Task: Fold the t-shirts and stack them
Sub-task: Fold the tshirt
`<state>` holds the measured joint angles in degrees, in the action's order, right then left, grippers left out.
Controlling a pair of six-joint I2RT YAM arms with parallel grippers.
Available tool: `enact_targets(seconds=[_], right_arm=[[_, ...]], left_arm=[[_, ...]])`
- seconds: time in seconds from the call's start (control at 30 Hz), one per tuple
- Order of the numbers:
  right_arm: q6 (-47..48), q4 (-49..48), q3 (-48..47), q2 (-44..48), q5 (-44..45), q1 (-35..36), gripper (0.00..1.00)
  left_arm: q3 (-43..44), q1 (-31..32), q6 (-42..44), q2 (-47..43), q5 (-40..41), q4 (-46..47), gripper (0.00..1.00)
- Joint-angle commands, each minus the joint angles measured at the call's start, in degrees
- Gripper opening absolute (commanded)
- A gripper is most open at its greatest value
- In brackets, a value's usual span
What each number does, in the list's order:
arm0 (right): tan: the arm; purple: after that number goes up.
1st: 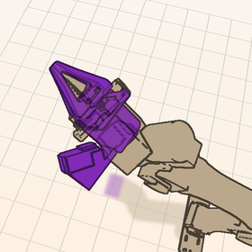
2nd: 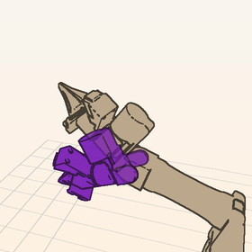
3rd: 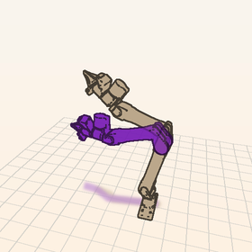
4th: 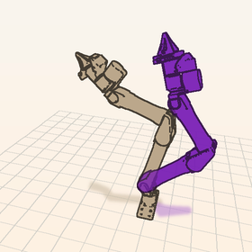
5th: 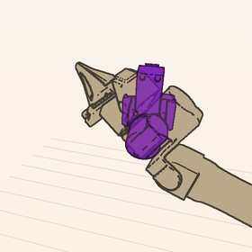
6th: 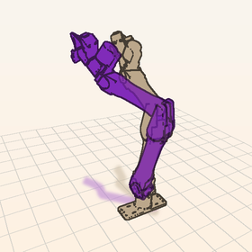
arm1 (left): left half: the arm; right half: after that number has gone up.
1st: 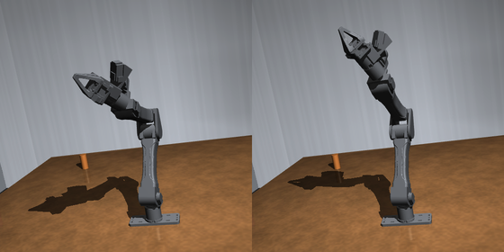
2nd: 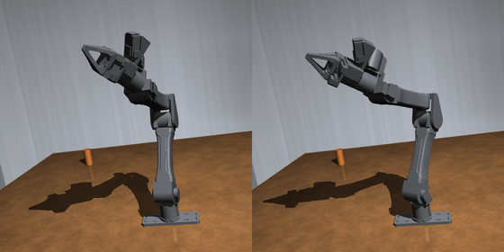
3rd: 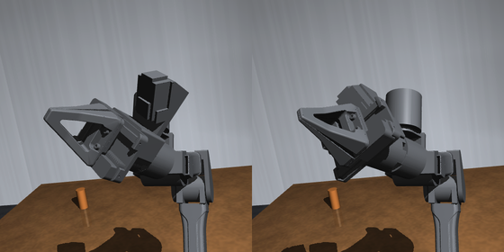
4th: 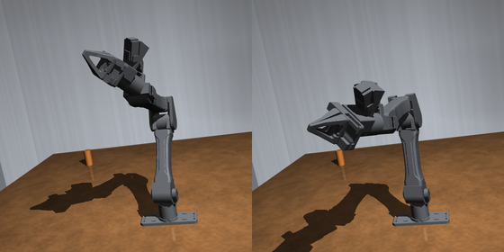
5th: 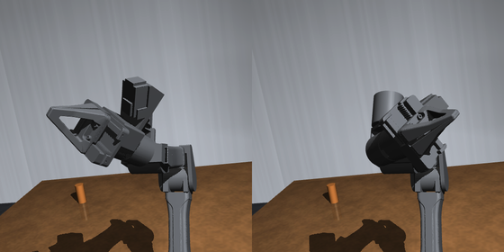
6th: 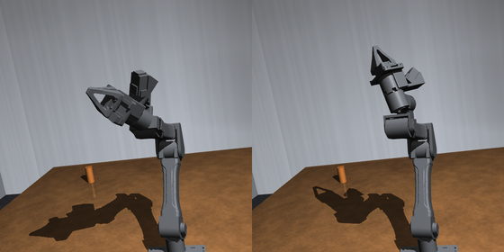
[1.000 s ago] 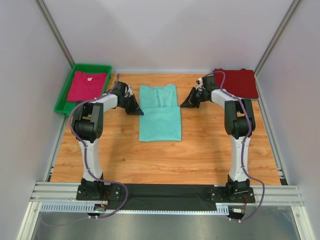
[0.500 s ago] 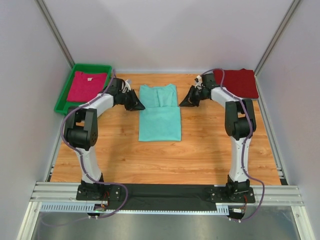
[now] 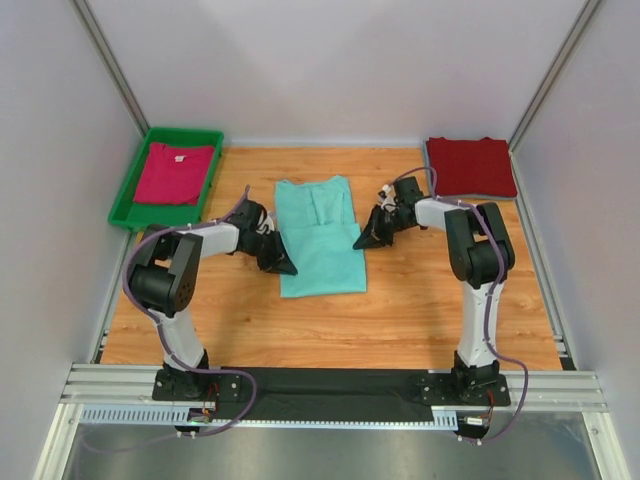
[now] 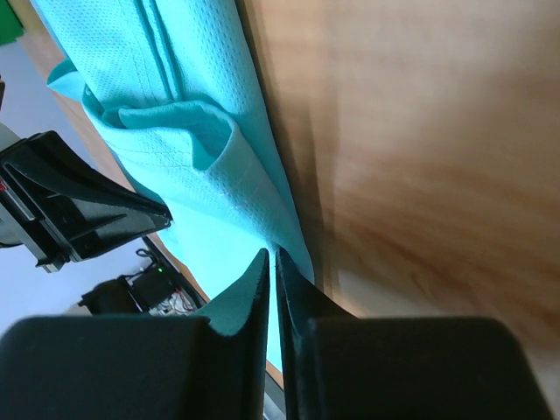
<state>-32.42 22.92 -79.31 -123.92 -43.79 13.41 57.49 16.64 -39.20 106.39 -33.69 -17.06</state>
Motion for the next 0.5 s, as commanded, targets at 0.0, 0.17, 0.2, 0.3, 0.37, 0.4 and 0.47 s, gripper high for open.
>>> enact_targets(seconds=[0.0,0.17,0.2,0.3,0.37,0.4,0.47], right_arm=[[4.5,-0.1,4.9,5.2,2.2,-0.1,0.08],[7.5,1.4,17.1,12.6,3.2,-0.1,0.08],[7.7,1.3,19.8,14.4,3.4,-0.2,0.08],[7.4,0.6,27.7,22.6,3.8,-0.1,0.09],[6.7,0.3,30.4,27.7,3.5,-0.1,0.10],[6.4,0.5,31.5,29.0,3.4,-0.1,0.10],[6.4,1.2,31.4,31.9,4.1,-0.1,0.11]], left_arm=[[-5.9,3.3,-1.0,-4.5,2.6,-0.3,0.17],[-12.7,8.1,-3.0,-10.7,5.2,-0.3,0.17],[-15.3,8.8,-3.4,-12.4,6.0,-0.2,0.17],[-20.4,10.6,-6.1,-20.6,7.1,-0.3,0.18],[-22.1,10.7,-6.7,-27.8,8.6,-1.8,0.23],[-22.4,10.7,-6.2,-30.2,9.7,-4.9,0.26],[-21.8,10.6,-5.3,-36.0,12.3,-7.5,0.34]])
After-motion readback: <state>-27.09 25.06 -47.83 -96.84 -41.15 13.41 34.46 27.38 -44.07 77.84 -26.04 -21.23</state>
